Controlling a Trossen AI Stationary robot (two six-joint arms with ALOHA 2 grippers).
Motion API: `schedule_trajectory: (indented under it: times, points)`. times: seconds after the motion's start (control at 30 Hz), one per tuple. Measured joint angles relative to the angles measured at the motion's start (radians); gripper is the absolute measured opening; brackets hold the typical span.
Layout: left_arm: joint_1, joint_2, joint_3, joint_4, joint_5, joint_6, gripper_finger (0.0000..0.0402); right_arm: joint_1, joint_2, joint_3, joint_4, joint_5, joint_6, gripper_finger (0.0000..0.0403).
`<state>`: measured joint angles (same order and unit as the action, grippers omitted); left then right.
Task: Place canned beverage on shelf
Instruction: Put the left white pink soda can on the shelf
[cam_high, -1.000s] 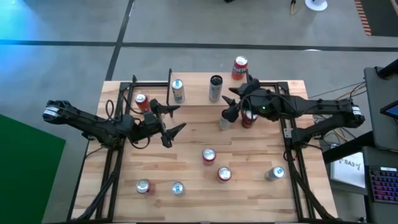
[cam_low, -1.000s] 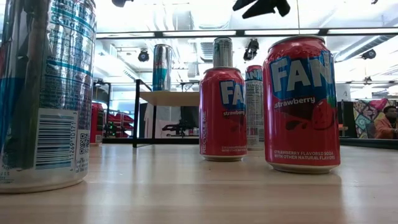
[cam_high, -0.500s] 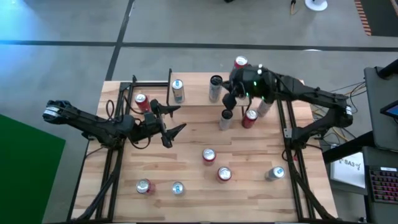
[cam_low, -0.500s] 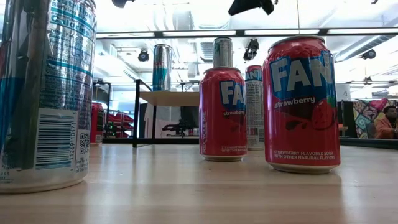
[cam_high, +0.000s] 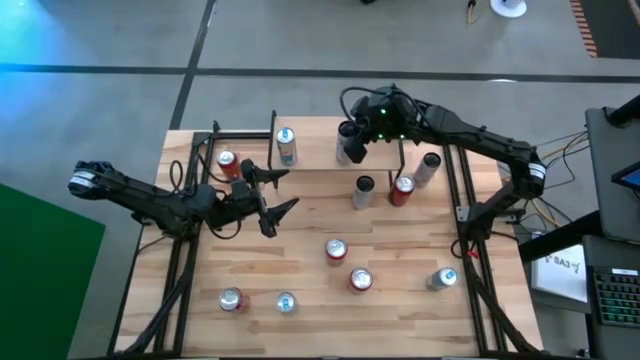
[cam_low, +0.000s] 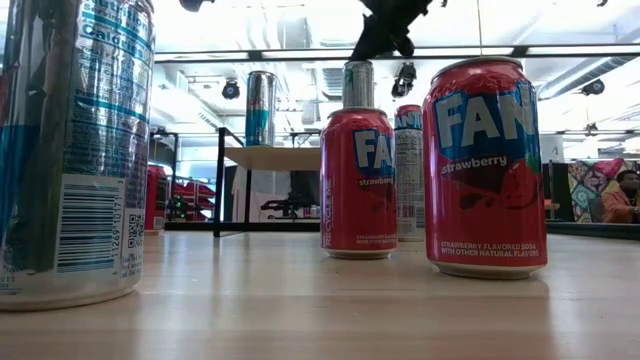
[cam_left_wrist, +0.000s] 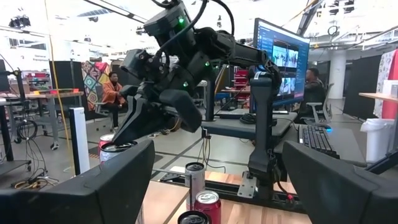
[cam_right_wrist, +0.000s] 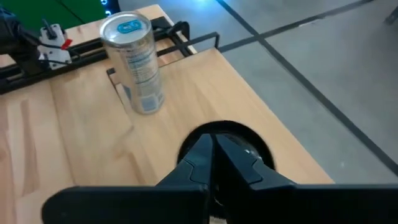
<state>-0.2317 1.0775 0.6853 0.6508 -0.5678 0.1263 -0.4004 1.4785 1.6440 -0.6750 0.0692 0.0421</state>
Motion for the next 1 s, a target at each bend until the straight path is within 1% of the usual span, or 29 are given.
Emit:
schedule_trajectory:
  times: [0.33, 0.43, 0.67, 0.8, 1.0]
  points:
    - [0.000, 0.000, 0.000, -0.004, -0.001, 0.007, 0.0339, -0.002, 0.018, 0.006, 0.005, 0.014, -0.016, 0.0009]
    - [0.000, 0.000, 0.000, -0.004, -0.001, 0.007, 0.0339, -0.003, 0.019, 0.006, 0.013, 0.036, -0.022, 0.0009]
    - [0.000, 0.000, 0.000, -0.003, -0.001, 0.007, 0.0339, -0.003, 0.020, 0.005, 0.047, 0.046, -0.029, 0.0009]
    - [0.000, 0.000, 0.000, -0.003, -0.001, 0.007, 0.0339, -0.003, 0.019, 0.014, 0.051, 0.046, -0.034, 0.0009]
    - [0.000, 0.000, 0.000, -0.007, -0.001, 0.022, 0.0339, -0.002, 0.015, 0.037, -0.002, 0.002, -0.026, 0.0009]
